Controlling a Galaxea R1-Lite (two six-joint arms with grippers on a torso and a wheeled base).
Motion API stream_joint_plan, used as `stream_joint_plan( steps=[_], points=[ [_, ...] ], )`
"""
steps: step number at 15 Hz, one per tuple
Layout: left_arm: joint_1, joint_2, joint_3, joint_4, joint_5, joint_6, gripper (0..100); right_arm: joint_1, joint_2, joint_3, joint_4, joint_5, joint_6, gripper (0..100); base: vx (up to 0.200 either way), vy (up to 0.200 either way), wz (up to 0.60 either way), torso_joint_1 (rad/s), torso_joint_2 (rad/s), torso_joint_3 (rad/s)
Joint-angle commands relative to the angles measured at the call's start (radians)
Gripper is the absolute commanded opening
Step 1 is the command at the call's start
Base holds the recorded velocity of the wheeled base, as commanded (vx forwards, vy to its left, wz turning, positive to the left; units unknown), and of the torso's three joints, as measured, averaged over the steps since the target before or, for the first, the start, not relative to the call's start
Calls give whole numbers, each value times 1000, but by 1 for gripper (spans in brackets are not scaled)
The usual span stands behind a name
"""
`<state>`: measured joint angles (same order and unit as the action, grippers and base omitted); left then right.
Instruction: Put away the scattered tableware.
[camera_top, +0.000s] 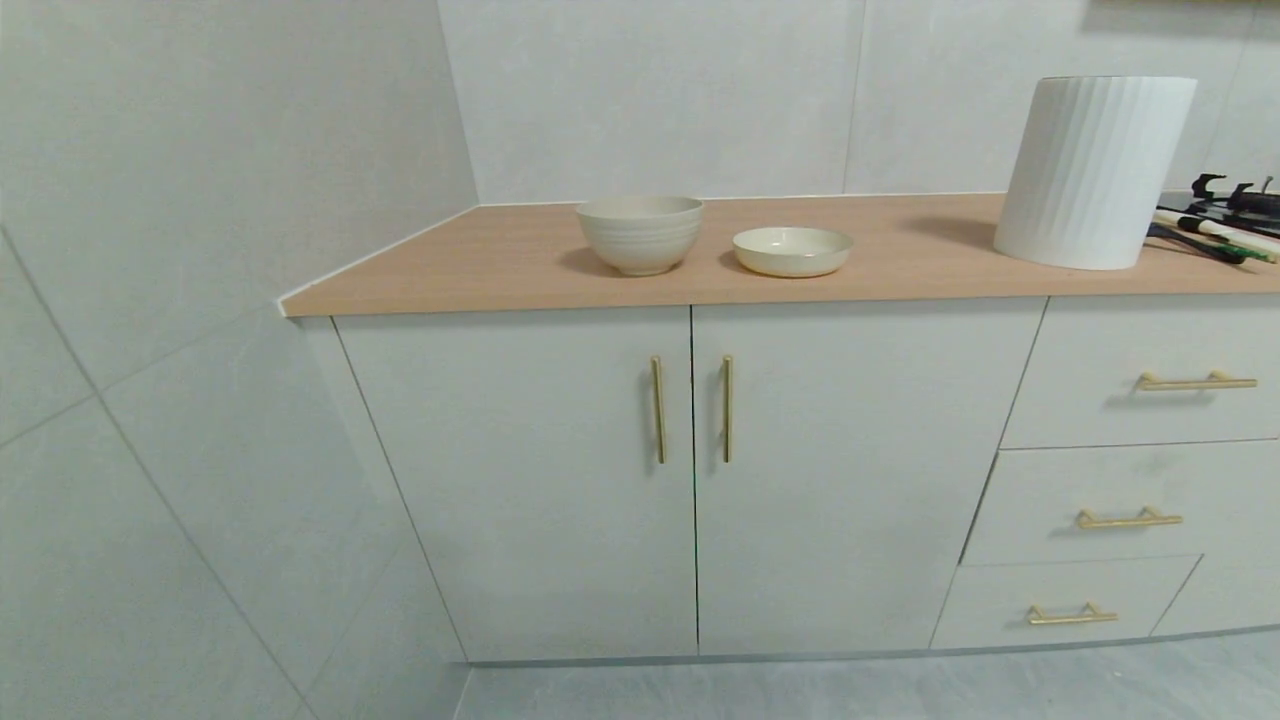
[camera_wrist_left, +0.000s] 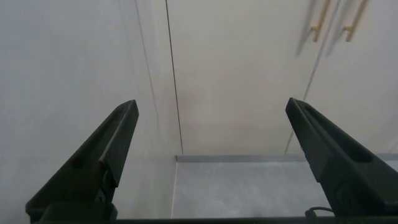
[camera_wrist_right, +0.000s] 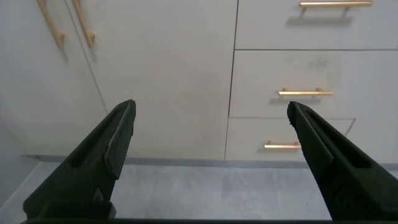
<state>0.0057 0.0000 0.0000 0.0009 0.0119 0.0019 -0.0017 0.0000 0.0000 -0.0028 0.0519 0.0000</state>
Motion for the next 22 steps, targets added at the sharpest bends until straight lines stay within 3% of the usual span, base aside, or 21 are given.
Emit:
stream_joint_plan(
  steps=[1,11,13,14,17,19,22],
  points=[
    [0,0,0,1,0,1,100,0,2,0,0,0,0,100,0,0,0,0,0,0],
    [0,0,0,1,0,0,100,0,2,0,-3,-4,-17,100,0,0,0,0,0,0],
    [0,0,0,1,0,0,100,12,34,-173,-3,19,14,100,0,0,0,0,0,0],
    [0,0,0,1,0,0,100,22,58,-195,14,31,14,100,0,0,0,0,0,0],
    [0,0,0,1,0,0,100,63,420,-342,63,235,18,100,0,0,0,0,0,0],
    [0,0,0,1,0,1,100,81,747,-477,32,246,17,100,0,0,0,0,0,0],
    [0,0,0,1,0,-2,100,269,1028,-624,-154,252,37,100,0,0,0,0,0,0]
  ],
)
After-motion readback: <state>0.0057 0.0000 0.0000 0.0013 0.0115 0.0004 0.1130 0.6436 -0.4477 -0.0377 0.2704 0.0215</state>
